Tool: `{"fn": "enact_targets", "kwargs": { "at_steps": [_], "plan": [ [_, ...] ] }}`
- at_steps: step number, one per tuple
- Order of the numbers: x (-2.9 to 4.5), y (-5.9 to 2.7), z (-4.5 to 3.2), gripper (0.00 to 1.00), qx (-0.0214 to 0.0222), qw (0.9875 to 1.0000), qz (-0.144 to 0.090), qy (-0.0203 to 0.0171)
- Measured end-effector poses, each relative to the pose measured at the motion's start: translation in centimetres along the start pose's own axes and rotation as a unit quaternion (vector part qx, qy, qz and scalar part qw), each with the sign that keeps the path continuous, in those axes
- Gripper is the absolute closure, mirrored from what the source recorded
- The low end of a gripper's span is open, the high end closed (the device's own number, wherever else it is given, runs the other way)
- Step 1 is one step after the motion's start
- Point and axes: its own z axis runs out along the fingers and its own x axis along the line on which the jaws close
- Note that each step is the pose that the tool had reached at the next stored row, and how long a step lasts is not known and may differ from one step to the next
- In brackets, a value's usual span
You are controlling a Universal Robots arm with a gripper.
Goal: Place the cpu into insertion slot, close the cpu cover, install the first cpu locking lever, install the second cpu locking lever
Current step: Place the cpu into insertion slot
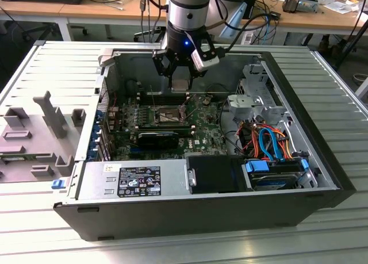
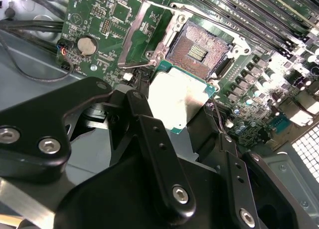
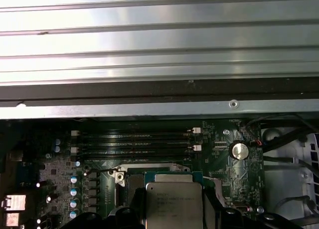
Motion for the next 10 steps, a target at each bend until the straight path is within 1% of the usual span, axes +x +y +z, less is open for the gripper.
{"fn": "enact_targets", "kwargs": {
  "at_steps": [10],
  "plan": [
    [-0.01,-0.03,0.30,0.45,0.0000,1.0000,0.000,0.0000]
  ]
}}
